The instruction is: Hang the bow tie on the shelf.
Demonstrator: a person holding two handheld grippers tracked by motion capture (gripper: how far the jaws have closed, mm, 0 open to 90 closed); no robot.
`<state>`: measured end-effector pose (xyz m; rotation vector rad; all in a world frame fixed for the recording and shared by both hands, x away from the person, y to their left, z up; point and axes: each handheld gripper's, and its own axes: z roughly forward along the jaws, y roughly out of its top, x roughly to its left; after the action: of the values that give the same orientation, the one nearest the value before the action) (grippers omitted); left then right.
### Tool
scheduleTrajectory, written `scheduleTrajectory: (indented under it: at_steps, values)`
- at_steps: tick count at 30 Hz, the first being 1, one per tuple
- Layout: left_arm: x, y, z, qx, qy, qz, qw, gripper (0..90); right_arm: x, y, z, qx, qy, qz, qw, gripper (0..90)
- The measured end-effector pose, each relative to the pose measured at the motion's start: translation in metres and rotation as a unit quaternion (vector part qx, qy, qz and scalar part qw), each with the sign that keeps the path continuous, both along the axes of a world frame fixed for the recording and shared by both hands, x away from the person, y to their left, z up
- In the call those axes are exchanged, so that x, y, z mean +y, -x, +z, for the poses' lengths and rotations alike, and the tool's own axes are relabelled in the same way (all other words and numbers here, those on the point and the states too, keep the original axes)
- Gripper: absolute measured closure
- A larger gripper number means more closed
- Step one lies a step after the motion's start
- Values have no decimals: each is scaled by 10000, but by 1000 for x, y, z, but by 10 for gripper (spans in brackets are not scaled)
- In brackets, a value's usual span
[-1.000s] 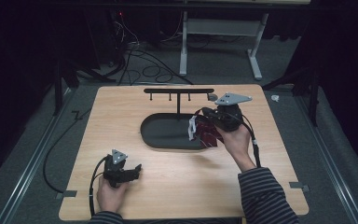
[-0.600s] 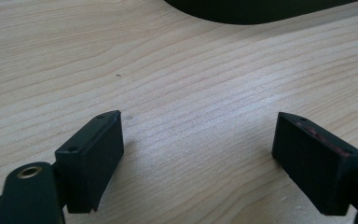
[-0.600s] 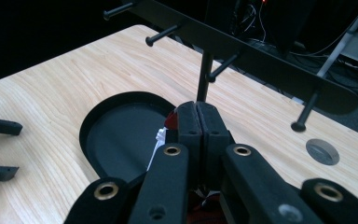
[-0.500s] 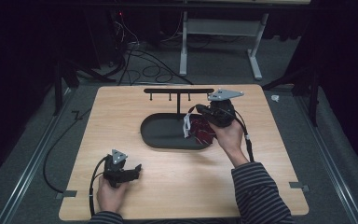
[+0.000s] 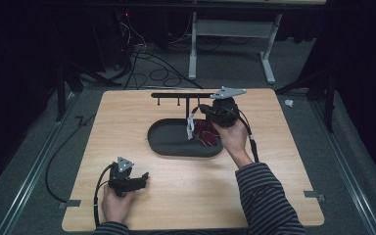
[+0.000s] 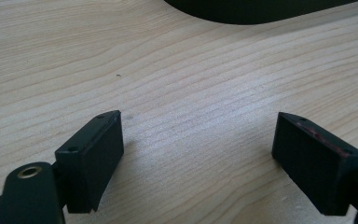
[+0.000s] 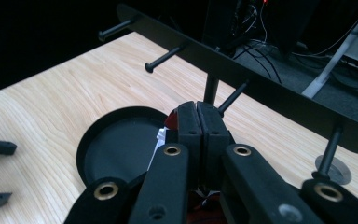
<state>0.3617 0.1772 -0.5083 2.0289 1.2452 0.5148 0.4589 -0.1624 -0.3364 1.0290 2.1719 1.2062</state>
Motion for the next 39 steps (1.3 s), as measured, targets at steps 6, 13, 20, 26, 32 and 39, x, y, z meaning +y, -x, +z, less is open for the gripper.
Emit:
scheduleTrajectory:
  at_steps: [6,13,20,26,32,39]
  values:
    - [0,0,0,-4,7,6,10000,169,2,-8,2,19,-6,-79,10000,900]
    - [0,0,0,-7,2,6,10000,169,3,-18,3,55,33,-220,9997,900]
    - [0,0,0,-3,-4,-1,10000,169,2,-26,4,95,58,-355,9993,900]
    - [0,0,0,-4,-1,2,10000,169,1,-31,0,176,68,-451,9988,900]
    - [0,0,0,-1,-3,-2,10000,168,0,-34,-4,260,87,-506,9983,900]
    - [0,0,0,0,1,3,10000,168,-1,-36,-6,345,82,-519,9980,900]
